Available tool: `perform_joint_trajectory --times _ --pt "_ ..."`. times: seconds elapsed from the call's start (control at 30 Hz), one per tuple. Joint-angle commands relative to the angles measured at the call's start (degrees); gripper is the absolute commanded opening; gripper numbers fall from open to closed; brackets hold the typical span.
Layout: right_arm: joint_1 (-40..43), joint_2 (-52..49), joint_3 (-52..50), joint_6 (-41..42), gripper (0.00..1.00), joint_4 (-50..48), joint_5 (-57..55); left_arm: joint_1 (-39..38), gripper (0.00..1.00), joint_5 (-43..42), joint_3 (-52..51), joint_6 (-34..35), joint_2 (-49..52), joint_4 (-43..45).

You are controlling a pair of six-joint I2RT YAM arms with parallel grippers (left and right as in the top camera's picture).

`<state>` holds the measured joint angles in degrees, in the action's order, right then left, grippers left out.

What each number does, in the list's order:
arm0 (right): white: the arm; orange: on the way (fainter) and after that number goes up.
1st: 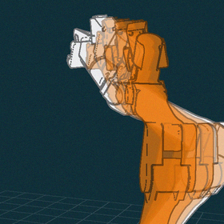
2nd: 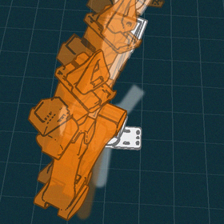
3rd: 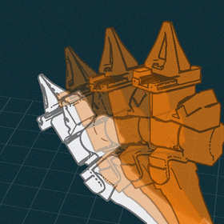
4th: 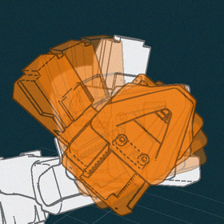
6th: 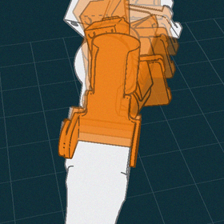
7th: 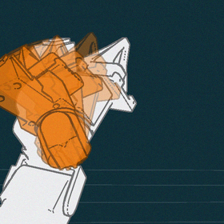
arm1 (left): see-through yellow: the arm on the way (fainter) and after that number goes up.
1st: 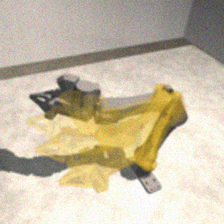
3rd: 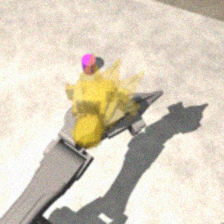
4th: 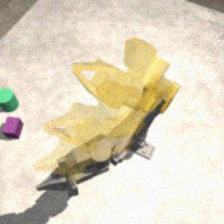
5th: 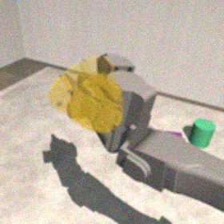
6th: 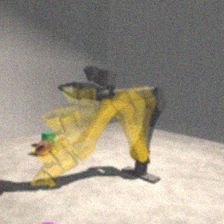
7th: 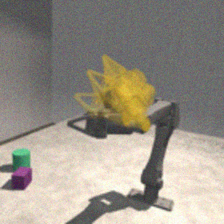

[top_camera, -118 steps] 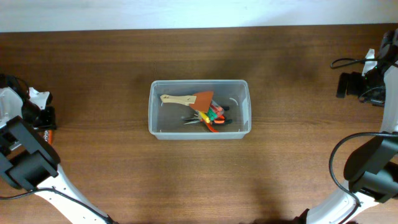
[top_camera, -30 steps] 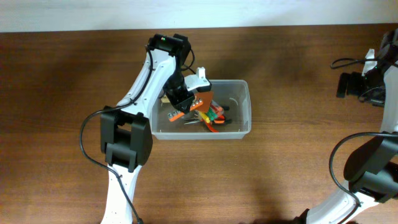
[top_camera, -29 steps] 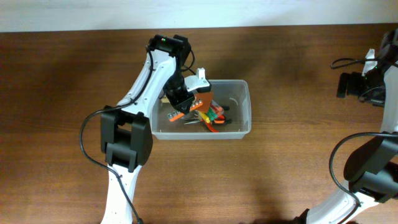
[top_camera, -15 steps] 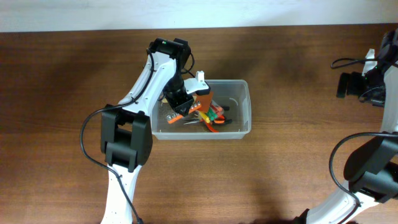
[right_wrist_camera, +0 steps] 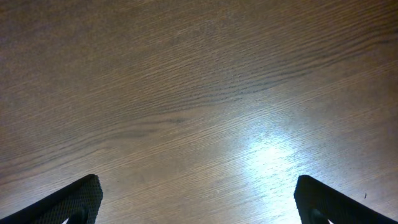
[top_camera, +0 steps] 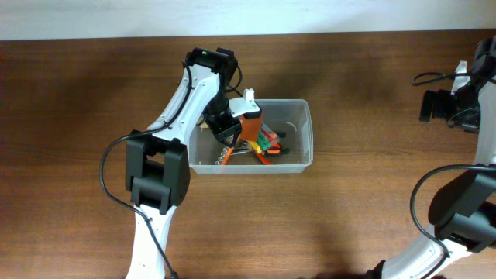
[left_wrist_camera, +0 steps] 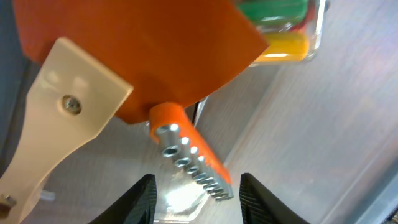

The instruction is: Pack container

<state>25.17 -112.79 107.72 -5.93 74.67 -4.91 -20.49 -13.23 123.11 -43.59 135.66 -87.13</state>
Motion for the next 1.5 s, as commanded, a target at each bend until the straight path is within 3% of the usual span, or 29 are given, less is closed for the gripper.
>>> perform_joint_trajectory --times 0.0,0.3,0.57,0.93,1.13,1.47 --pt "0.31 -0.09 -0.15 0.46 0.99 -0.17 0.13 0.5 0.46 2.69 2.16 2.32 -0.24 0.02" --pt "0.31 -0.09 -0.15 0.46 0.99 -0.17 0.13 2.4 0.59 2.8 20.61 11.67 -0.31 -0.24" --pt "0.31 -0.11 -0.15 0.46 0.99 -0.17 0.13 7.52 0.99 2.8 40.81 13.88 -2.34 -9.57" --pt "0.31 -0.09 -0.15 0.46 0.99 -0.17 0.13 16.94 0.99 4.07 42.62 26.47 -15.93 -9.57" --pt "0.31 -0.09 -0.15 0.46 0.99 -0.17 0.13 16.55 0.99 4.11 31.36 27.32 -30.42 -9.57" --pt "0.31 -0.11 -0.15 0.46 0.99 -0.17 0.13 16.0 0.99 1.99 -12.68 28.26 -67.23 -6.67"
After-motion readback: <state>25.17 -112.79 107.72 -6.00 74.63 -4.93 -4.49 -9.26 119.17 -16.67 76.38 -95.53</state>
